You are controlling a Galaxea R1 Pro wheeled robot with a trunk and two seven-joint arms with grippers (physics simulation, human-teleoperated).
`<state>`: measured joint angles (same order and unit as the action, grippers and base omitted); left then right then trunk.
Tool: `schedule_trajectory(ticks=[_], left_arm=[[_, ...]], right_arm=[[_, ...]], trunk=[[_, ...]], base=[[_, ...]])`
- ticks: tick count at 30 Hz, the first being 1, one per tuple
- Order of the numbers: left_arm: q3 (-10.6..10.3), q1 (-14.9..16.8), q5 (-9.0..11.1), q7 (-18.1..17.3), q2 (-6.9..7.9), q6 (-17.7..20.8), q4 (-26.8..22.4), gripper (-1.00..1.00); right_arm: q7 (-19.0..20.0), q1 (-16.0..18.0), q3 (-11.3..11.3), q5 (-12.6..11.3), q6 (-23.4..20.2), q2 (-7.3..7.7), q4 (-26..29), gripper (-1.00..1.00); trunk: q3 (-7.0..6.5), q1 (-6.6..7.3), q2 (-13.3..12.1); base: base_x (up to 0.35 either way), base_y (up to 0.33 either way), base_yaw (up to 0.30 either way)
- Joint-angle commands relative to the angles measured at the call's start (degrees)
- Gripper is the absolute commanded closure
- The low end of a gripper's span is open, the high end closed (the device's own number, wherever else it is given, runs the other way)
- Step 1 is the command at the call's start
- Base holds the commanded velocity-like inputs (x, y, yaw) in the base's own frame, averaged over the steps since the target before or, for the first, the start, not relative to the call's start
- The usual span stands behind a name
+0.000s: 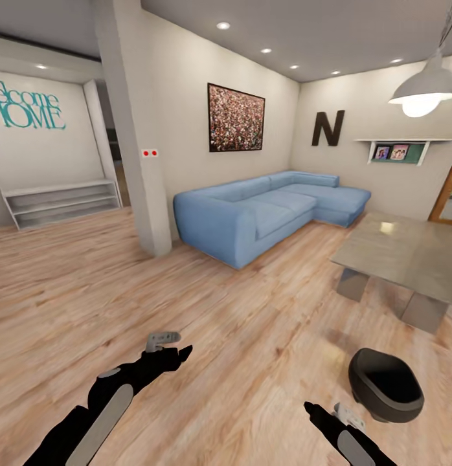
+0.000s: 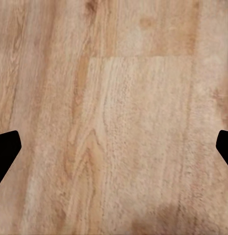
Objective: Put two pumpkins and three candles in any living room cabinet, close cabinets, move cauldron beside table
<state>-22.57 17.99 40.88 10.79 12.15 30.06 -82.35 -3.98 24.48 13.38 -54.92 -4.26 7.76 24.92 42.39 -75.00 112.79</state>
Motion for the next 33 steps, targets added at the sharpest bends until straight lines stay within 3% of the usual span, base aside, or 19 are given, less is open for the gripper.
schedule_trajectory(ticks=[1, 13, 33], left_arm=[[-0.11, 0.03, 0.6, 0.55, 0.06, 0.09, -0.09, -1.0], [-0.03, 0.03, 0.83, 0.55, 0.29, 0.09, -0.11, -1.0], [-0.01, 0.03, 0.85, 0.55, 0.33, 0.09, -0.09, -1.0]], right_arm=[[-0.42, 0.04, 0.42, -0.37, -0.13, 0.06, 0.11, -1.0], [-0.5, 0.04, 0.42, -0.38, -0.13, 0.06, 0.04, -1.0], [-0.5, 0.04, 0.34, -0.44, -0.13, 0.06, 0.04, -1.0]], trunk=[[0.06, -0.02, 0.03], [0.06, -0.02, 0.03], [0.06, -0.02, 0.03]], base=[[0.243, 0.179, -0.3], [0.238, 0.169, -0.3], [0.108, 0.007, -0.3]])
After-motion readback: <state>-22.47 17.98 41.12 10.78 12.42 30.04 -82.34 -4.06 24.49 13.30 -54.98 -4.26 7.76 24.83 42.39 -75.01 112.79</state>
